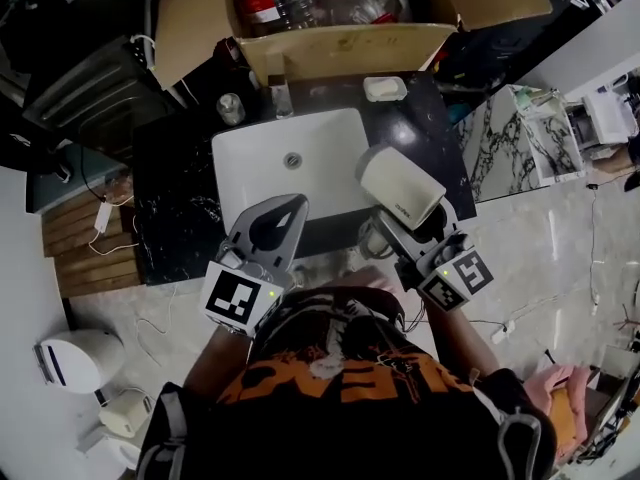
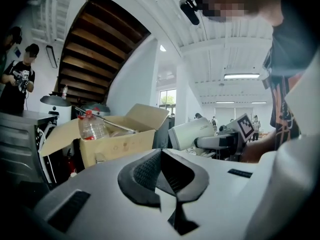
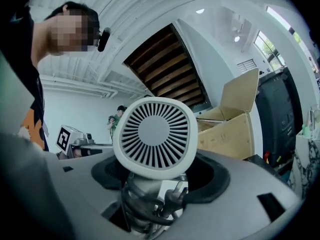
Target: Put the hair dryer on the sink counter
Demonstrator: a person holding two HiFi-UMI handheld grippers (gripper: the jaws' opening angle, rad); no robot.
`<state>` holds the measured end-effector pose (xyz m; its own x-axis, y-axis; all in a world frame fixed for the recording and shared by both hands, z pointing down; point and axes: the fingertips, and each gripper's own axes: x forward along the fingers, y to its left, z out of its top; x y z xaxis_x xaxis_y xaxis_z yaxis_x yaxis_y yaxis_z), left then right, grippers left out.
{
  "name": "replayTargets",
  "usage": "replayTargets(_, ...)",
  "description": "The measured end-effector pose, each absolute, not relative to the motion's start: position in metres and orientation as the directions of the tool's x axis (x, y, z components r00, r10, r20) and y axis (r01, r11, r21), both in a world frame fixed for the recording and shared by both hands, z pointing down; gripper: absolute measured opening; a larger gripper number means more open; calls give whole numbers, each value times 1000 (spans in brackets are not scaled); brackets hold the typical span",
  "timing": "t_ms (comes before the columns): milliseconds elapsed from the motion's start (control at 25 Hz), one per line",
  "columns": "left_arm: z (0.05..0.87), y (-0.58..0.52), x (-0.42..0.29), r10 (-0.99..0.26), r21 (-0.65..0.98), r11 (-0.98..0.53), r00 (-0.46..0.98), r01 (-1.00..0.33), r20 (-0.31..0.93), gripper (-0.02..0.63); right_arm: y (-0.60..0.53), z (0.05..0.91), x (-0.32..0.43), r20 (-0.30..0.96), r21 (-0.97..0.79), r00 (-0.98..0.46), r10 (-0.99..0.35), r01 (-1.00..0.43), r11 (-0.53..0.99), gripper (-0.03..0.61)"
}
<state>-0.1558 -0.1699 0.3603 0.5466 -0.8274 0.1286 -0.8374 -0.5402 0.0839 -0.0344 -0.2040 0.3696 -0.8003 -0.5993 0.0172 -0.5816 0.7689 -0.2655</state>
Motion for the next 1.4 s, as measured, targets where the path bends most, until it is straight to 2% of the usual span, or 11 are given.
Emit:
replayTargets(160,364,-197,-137,-816,57,-552,553,-832,166,23,-240,393,-14,69,-268,-805,-590,-584,766,334)
replayTargets(360,361,-233,-120,-828,76,-529,533,-845,173,23,-287,448,17,194,-310,-801,-566,-597,740,334)
replayTargets(760,435,-275,-97,-822,88,-485,488,-870,295,23,-356,557,60,403,-327,-747,-530,-658,678,333)
replayTargets(1400,513,-316,-41,-747,186,-520,549,-834,375,22,-413,616,86,450,-498,-742,-497,-670,551,334)
